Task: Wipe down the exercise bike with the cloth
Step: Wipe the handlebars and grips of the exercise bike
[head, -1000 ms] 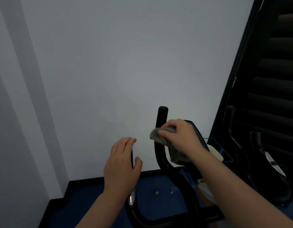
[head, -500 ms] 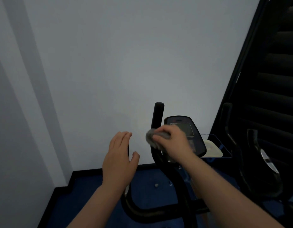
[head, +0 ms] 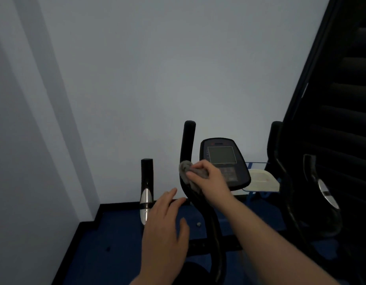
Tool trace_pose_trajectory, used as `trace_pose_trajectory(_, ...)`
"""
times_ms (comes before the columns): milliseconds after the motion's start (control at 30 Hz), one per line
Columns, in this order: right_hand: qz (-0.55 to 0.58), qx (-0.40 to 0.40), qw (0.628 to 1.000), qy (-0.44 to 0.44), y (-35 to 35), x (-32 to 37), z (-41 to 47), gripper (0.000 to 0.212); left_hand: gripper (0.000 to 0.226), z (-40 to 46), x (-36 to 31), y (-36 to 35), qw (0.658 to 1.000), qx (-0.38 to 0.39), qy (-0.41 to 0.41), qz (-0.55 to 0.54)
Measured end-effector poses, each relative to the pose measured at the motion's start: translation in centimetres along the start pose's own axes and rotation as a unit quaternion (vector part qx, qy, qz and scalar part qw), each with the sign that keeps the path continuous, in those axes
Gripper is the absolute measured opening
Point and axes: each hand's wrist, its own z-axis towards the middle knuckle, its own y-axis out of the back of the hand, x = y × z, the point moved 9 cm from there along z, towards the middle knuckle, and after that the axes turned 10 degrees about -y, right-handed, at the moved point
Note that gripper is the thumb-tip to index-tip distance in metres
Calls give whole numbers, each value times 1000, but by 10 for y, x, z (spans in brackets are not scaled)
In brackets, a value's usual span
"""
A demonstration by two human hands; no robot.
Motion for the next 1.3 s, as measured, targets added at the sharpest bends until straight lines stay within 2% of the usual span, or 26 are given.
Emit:
trace_pose_trajectory(100,-58,22,998,-18,12,-24,-11,13,40,-9,-5,5,1000,24,1,15)
trace_pose_trajectory(200,-232,70,970,-16,34,-27,-11,14,35,-18,-10,6,998,37,-4,42)
trace_pose_trajectory(233,-244,61,968,-3,38,-20,-8,13,34,-20,-9,7,998,37,-1,47)
trace_pose_trajectory(300,-177,15,983,46,34,3,-4,11,31,-21,-7,8,998,38,18,48)
trace_pose_trajectory(367,-114,2,991,64,13,12,-7,11,29,-22,-4,9,997,40,41,56)
trace_pose_trajectory(467,-140,-4,987,79,-7,-2,-22,11,29,-22,-8,12,994,37,43,93)
trace_pose_trajectory(533,-116,14,991,62,7,-21,-32,11,29,-23,-9,13,993,36,42,106)
trace_pose_trajectory(633,-89,89,992,14,28,-39,-45,10,29,-24,-8,17,992,25,55,115)
trace_pose_trajectory(800,-31,-5,999,34,29,-15,-29,8,27,-24,-8,21,990,6,68,121)
trace_pose_trajectory(900,-77,-49,995,25,13,-32,-42,8,28,-25,-17,20,987,23,32,154)
trace_pose_trajectory(967,-55,-76,995,34,23,-48,-63,9,29,-29,-23,18,983,34,8,180)
trace_pose_trajectory(1033,-21,-73,997,29,32,-66,-87,13,30,-33,-26,15,979,46,-1,198)
trace_pose_trajectory(1200,-27,5,999,-19,40,-80,-107,14,28,-33,-23,13,979,44,0,199)
trace_pose_trajectory(1300,-2,-66,998,7,51,-52,-89,10,26,-34,-24,12,981,43,-12,189)
